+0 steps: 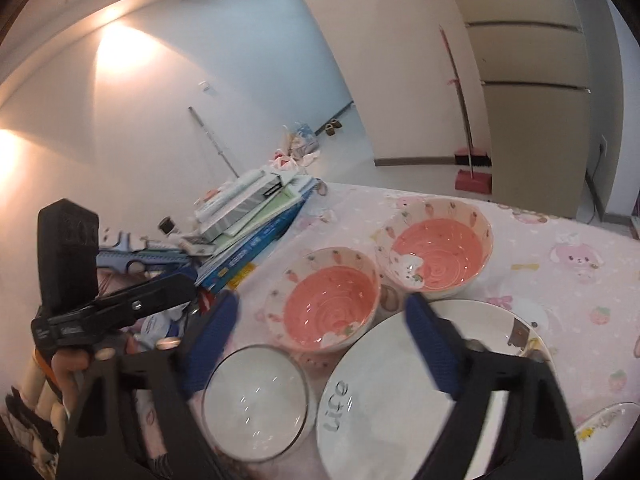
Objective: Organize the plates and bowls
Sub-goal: 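Move the left tool to a pink bowl and close on its rim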
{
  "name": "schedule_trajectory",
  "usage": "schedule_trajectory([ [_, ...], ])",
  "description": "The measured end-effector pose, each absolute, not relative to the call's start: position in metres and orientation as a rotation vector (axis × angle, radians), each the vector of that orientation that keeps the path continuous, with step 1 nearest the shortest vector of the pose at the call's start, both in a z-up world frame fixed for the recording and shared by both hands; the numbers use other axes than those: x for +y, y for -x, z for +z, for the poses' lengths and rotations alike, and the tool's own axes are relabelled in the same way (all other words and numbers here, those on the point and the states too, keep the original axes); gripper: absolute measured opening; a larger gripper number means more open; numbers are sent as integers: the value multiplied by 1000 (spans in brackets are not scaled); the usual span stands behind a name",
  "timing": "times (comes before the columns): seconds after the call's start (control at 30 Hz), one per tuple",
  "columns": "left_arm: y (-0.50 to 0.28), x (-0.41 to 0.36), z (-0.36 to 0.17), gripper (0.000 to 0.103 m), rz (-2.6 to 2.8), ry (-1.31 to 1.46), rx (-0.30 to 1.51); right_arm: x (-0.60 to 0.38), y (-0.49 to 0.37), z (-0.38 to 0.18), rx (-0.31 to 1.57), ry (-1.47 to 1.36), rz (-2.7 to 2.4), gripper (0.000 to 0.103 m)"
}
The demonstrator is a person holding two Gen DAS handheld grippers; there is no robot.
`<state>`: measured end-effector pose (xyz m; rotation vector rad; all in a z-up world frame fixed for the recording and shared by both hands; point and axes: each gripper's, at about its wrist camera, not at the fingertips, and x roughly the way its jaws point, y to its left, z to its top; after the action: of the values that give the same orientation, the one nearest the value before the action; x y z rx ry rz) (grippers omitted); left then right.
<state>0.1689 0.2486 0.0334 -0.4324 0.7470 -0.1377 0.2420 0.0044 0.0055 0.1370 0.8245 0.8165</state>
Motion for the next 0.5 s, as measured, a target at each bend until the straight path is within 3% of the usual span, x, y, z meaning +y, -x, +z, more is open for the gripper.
schedule_trajectory([
  [0.03,-172,249,32,91,-133,429,756,6,-250,-1,846,-150,806,63],
  [0.07,-177,250,28,87,-129,419,767,8,-258,-9,870,-164,805,49],
  [0.13,-185,251,20,82,-128,406,790,16,-270,-23,911,-162,813,35],
  [0.2,-195,249,7,63,-117,386,838,23,-275,-33,933,-130,797,34],
  [0.27,-200,249,-3,55,-103,386,853,28,-279,-43,951,-129,806,31],
  [0.33,-203,253,-12,54,-84,400,846,31,-280,-51,962,-123,816,25],
  [0.5,-209,259,-34,39,-102,434,892,28,-285,-63,955,-116,790,18],
])
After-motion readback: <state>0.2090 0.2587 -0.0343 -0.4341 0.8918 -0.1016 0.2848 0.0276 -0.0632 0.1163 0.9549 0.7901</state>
